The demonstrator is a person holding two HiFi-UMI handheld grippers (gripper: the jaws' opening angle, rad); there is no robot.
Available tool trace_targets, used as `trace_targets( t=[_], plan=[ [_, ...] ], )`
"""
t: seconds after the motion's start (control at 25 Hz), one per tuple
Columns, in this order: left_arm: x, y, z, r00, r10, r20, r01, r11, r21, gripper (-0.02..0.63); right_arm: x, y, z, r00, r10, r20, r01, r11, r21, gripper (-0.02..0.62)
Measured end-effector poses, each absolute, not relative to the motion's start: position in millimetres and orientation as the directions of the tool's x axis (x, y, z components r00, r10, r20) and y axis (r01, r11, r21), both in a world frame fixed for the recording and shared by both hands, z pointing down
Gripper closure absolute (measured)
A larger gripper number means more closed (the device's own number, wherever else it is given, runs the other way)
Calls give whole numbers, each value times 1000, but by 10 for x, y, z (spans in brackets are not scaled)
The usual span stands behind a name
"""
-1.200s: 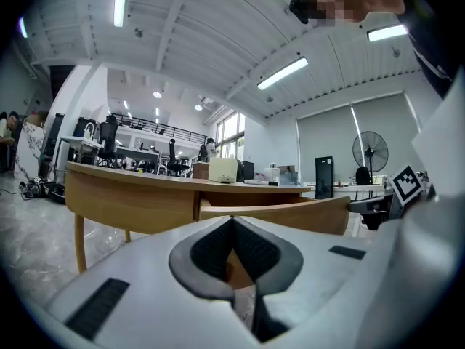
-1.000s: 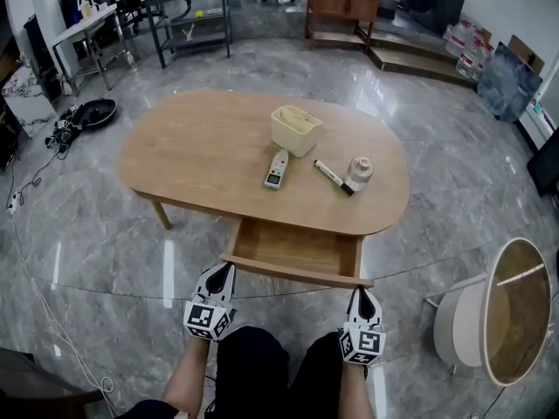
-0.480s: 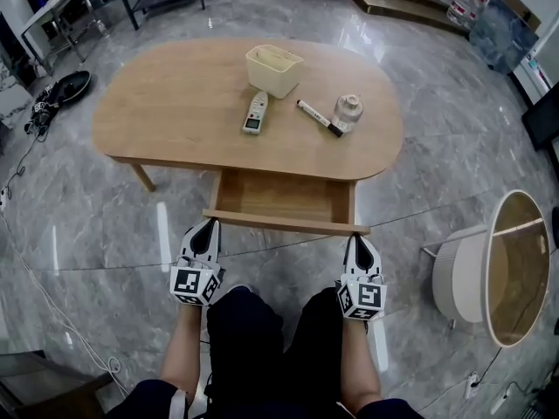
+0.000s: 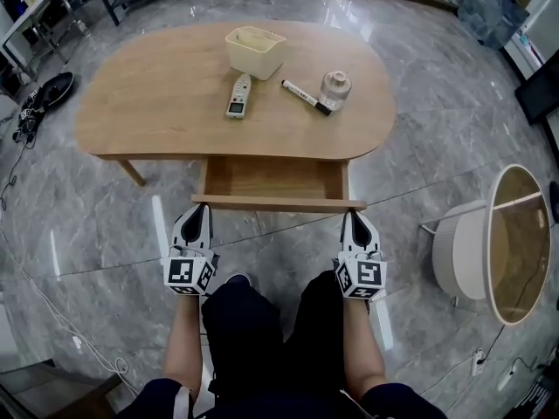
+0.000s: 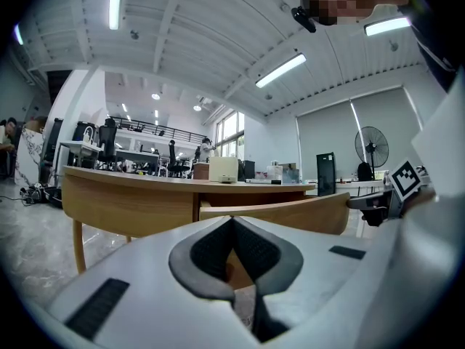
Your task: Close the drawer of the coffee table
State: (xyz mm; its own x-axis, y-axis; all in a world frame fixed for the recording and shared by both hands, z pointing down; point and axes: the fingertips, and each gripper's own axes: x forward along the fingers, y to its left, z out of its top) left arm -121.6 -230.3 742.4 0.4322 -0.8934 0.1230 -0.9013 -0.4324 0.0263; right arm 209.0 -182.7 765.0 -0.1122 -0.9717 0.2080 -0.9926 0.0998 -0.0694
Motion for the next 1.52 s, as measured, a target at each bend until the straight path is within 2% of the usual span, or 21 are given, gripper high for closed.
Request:
trace_targets(
  t=[1.52],
  plan=[
    [-1154,-2806,7450,376,-908,183,-927,-368,77,581,2150,-2306,7665,-120,-961,250,-989,94,-111,569]
  ],
)
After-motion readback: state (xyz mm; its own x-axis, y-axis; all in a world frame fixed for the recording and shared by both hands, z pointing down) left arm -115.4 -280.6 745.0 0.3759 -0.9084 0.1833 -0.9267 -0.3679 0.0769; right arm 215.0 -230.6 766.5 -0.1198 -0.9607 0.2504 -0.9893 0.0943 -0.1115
